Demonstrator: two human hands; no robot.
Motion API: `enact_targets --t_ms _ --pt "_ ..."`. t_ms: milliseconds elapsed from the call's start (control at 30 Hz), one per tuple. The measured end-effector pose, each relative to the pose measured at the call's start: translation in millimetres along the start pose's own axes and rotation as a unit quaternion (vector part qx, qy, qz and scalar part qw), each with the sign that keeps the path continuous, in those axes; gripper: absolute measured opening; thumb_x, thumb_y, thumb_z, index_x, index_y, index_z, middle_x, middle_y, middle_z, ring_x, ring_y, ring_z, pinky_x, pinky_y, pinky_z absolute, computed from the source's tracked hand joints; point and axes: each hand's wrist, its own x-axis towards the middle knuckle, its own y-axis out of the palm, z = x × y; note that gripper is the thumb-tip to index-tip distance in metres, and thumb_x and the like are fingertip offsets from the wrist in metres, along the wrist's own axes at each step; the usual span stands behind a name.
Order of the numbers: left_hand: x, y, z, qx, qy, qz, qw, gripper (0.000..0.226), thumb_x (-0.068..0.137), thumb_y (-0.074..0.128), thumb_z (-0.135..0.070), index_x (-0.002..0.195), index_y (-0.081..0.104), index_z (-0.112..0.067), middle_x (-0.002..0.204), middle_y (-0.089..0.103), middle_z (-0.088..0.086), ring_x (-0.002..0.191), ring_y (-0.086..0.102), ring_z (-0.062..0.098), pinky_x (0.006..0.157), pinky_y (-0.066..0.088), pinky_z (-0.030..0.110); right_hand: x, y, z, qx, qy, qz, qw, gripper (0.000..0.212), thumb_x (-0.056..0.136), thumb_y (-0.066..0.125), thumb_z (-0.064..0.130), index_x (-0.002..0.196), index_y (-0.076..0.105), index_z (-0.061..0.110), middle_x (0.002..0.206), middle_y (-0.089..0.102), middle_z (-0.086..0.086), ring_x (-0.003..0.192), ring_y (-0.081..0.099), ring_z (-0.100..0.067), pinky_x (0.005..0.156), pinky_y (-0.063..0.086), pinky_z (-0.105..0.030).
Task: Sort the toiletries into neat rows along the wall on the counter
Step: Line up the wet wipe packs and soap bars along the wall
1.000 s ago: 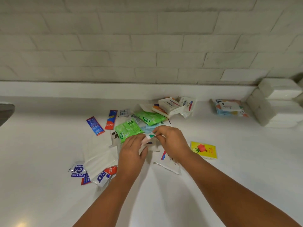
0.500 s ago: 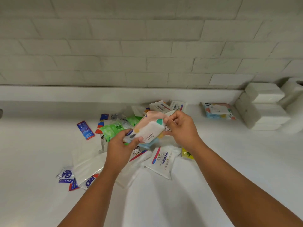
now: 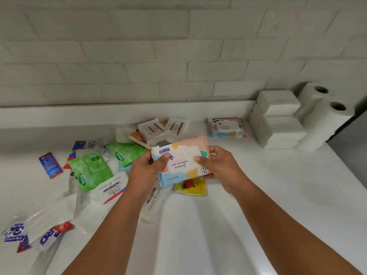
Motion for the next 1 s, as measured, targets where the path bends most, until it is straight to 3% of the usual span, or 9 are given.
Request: enact_targets --t_ms 133,267,500,633,733,833,900,967,1000 --pt "18.1 39.3 15.8 0.055 -0.008 0.0 0.998 0.035 0.084 0.077 -0.011 0.116 0.064 -0.01 0.106 0.076 0.007 0.098 0.073 0.029 0.073 0.059 0.04 12.2 -45.5 -10.2 0.006 0.018 -0.029 0.999 0.03 0.083 0.076 0.014 0.107 0.058 0.012 0.102 0.075 -0.008 0.088 0.074 -0.026 0.076 0.06 -0.049" --pt "34.7 73.9 23.7 0.035 -0.017 0.004 0.999 0.046 0.084 0.075 -0.007 0.126 0.057 -0.008 0.108 0.075 0.01 0.099 0.073 0.032 0.078 0.057 0.043 25.6 -81.1 -12.4 0.055 0.021 -0.054 0.997 0.03 0.085 0.072 0.008 0.11 0.056 0.005 0.105 0.072 -0.018 0.091 0.073 -0.032 0.075 0.06 -0.049" --pt "71.4 135.9 34.8 0.096 -0.035 0.006 0.995 0.025 0.089 0.074 -0.02 0.112 0.07 -0.011 0.101 0.077 0.004 0.094 0.074 0.021 0.09 0.059 0.047 71.3 -128.6 -7.4 0.094 0.006 -0.106 0.99 0.026 0.092 0.065 0.008 0.114 0.056 0.0 0.108 0.07 -0.015 0.092 0.073 -0.029 0.064 0.061 -0.042" --pt "102.8 167.4 42.4 0.148 0.001 -0.019 0.989 0.013 0.09 0.073 -0.026 0.091 0.074 -0.012 0.095 0.078 0.0 0.089 0.074 0.017 0.087 0.059 0.047 107.5 -145.0 0.3 -0.128 -0.082 -0.195 0.969 0.025 0.09 0.067 0.018 0.105 0.057 0.001 0.094 0.065 -0.013 0.084 0.068 -0.028 0.072 0.06 -0.041" --pt "129.5 188.5 47.0 0.187 0.037 -0.049 0.98 0.021 0.091 0.069 -0.03 0.081 0.073 -0.012 0.087 0.077 0.001 0.084 0.074 0.021 0.08 0.06 0.049 130.4 -150.9 5.9 -0.266 -0.129 -0.207 0.933 0.03 0.093 0.06 0.019 0.123 0.057 0.011 0.101 0.065 -0.002 0.089 0.062 -0.021 0.073 0.048 -0.025" --pt "152.5 203.5 49.7 0.228 0.07 -0.075 0.968 0.018 0.091 0.067 -0.032 0.09 0.074 -0.016 0.087 0.076 0.001 0.082 0.073 0.02 0.078 0.06 0.045 149.0 -158.7 3.3 -0.341 -0.134 -0.231 0.901 0.04 0.097 0.056 0.02 0.136 0.048 0.017 0.108 0.054 0.01 0.094 0.052 -0.007 0.064 0.034 0.002" --pt "168.0 210.3 52.2 0.258 0.091 -0.077 0.959 0.015 0.091 0.067 -0.028 0.097 0.074 -0.017 0.091 0.075 -0.001 0.082 0.071 0.014 0.079 0.06 0.039 155.9 -161.6 1.8 -0.411 -0.147 -0.276 0.857 0.04 0.097 0.054 0.032 0.136 0.045 0.03 0.111 0.052 0.015 0.096 0.049 -0.005 0.065 0.036 -0.002" --pt "180.6 215.2 55.6 0.28 0.107 -0.069 0.951 0.019 0.089 0.069 -0.026 0.105 0.074 -0.016 0.098 0.075 -0.002 0.087 0.071 0.012 0.082 0.06 0.034 169.2 -162.3 -4.2 -0.443 -0.169 -0.316 0.822 0.039 0.094 0.052 0.041 0.131 0.04 0.041 0.117 0.058 0.014 0.103 0.058 -0.013 0.075 0.051 -0.022" --pt "185.9 216.8 58.2 0.302 0.113 -0.069 0.944 0.022 0.088 0.07 -0.025 0.108 0.073 -0.016 0.102 0.075 -0.002 0.091 0.071 0.013 0.082 0.06 0.032 178.3 -162.0 -8.7 -0.444 -0.155 -0.307 0.827 0.041 0.093 0.051 0.043 0.131 0.038 0.042 0.12 0.059 0.011 0.106 0.059 -0.017 0.079 0.054 -0.031"
